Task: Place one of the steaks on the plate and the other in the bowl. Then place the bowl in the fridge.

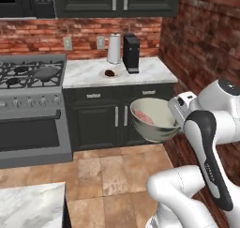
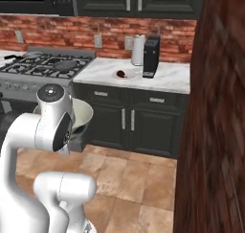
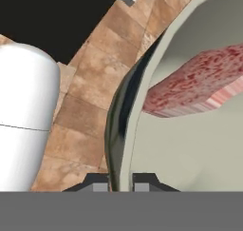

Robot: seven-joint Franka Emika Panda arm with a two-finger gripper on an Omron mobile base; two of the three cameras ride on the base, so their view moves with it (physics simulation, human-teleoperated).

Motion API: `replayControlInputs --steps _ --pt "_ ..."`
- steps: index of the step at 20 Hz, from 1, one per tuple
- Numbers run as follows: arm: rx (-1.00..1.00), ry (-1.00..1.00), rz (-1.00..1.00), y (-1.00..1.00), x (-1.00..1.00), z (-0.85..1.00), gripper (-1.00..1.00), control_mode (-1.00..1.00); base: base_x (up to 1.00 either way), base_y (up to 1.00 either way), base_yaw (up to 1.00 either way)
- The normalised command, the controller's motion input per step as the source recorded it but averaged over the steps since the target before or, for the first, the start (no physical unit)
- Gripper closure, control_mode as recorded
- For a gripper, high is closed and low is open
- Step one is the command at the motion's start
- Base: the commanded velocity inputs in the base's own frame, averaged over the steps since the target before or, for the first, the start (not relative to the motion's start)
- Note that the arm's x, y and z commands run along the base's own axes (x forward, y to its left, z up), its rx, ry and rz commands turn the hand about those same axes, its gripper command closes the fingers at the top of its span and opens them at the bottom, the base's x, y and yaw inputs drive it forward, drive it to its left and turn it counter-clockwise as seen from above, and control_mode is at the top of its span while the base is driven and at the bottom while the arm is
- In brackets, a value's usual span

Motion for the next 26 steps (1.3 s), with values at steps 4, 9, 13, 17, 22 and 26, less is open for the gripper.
replayControlInputs --steps 4,9,13,17,22,26 --pt "0.00 0.00 0.00 0.00 0.00 0.00 1.00 1.00 -0.87 0.00 0.00" --pt "0.00 0.00 0.00 0.00 0.00 0.00 1.00 1.00 -0.87 0.00 0.00" --pt "0.00 0.00 0.00 0.00 0.00 0.00 1.00 1.00 -0.83 0.01 0.00" --pt "0.00 0.00 0.00 0.00 0.00 0.00 1.00 1.00 -0.78 0.03 0.00" --pt "0.00 0.00 0.00 0.00 0.00 0.00 1.00 1.00 -0.79 0.03 0.00" --pt "0.00 0.00 0.00 0.00 0.00 0.00 1.00 1.00 -0.76 0.06 0.00"
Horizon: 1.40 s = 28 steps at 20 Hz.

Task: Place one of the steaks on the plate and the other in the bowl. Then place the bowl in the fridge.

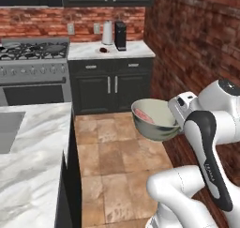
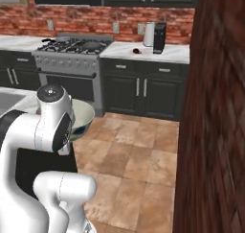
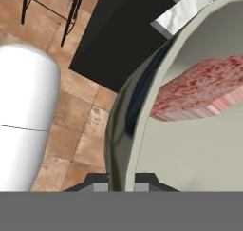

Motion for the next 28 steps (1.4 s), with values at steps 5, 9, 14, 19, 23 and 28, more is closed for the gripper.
replayControlInputs --steps 5,9,14,19,23,28 --pt "0.00 0.00 0.00 0.00 0.00 0.00 1.00 1.00 -0.82 0.07 0.00" --pt "0.00 0.00 0.00 0.00 0.00 0.00 1.00 1.00 -0.79 0.17 0.00" --pt "0.00 0.00 0.00 0.00 0.00 0.00 1.00 1.00 -0.75 0.28 0.09" --pt "0.00 0.00 0.00 0.00 0.00 0.00 1.00 1.00 -0.59 0.38 0.17" --pt "0.00 0.00 0.00 0.00 0.00 0.00 1.00 1.00 -0.44 0.38 0.26" --pt "0.00 0.00 0.00 0.00 0.00 0.00 1.00 1.00 -0.34 0.37 0.33"
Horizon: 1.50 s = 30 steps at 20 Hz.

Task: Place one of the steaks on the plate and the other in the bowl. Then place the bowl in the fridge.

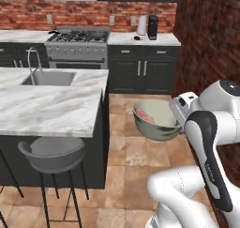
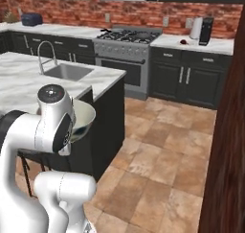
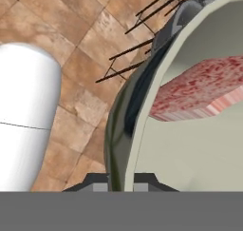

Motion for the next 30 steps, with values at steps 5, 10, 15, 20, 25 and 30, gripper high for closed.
replayControlInputs --steps 5,10,15,20,25,30 --pt "0.00 0.00 0.00 0.00 0.00 0.00 1.00 1.00 -0.26 0.33 0.35" --pt "0.00 0.00 0.00 0.00 0.00 0.00 1.00 1.00 -0.20 0.38 0.37" --pt "0.00 0.00 0.00 0.00 0.00 0.00 1.00 1.00 -0.06 0.48 0.38" --pt "0.00 0.00 0.00 0.00 0.00 0.00 1.00 1.00 0.00 0.46 0.35" --pt "0.00 0.00 0.00 0.00 0.00 0.00 1.00 1.00 0.00 0.50 0.33" --pt "0.00 0.00 0.00 0.00 0.00 0.00 1.00 1.00 0.02 0.55 0.32"
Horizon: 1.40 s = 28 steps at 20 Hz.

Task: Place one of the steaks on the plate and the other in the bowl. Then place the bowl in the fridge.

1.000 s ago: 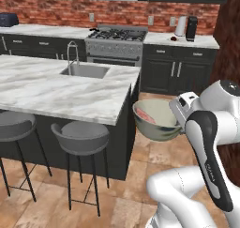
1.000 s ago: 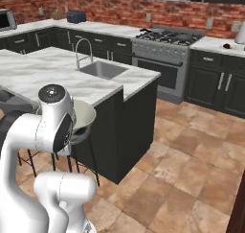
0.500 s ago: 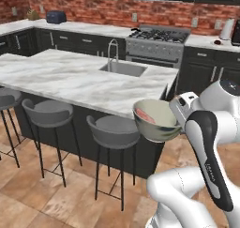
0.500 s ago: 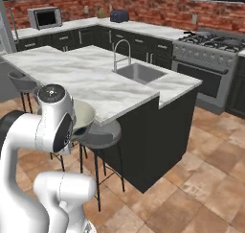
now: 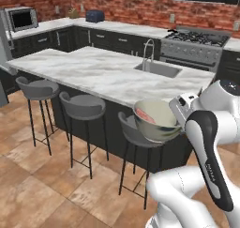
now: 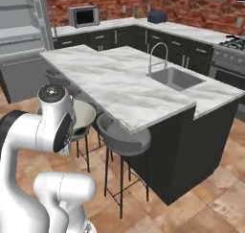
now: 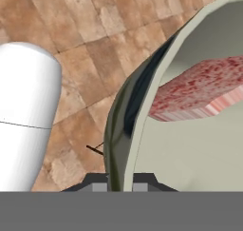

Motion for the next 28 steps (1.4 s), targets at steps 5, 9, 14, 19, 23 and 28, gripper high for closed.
replayControlInputs --steps 5,9,14,19,23,28 --pt "0.00 0.00 0.00 0.00 0.00 0.00 1.00 1.00 0.13 0.60 0.29" --pt "0.00 0.00 0.00 0.00 0.00 0.00 1.00 1.00 0.25 0.59 0.28" --pt "0.00 0.00 0.00 0.00 0.00 0.00 1.00 1.00 0.28 0.56 0.26" --pt "0.00 0.00 0.00 0.00 0.00 0.00 1.00 1.00 0.28 0.55 0.24" --pt "0.00 0.00 0.00 0.00 0.00 0.00 1.00 1.00 0.37 0.55 0.25" --pt "0.00 0.00 0.00 0.00 0.00 0.00 1.00 1.00 0.44 0.55 0.23"
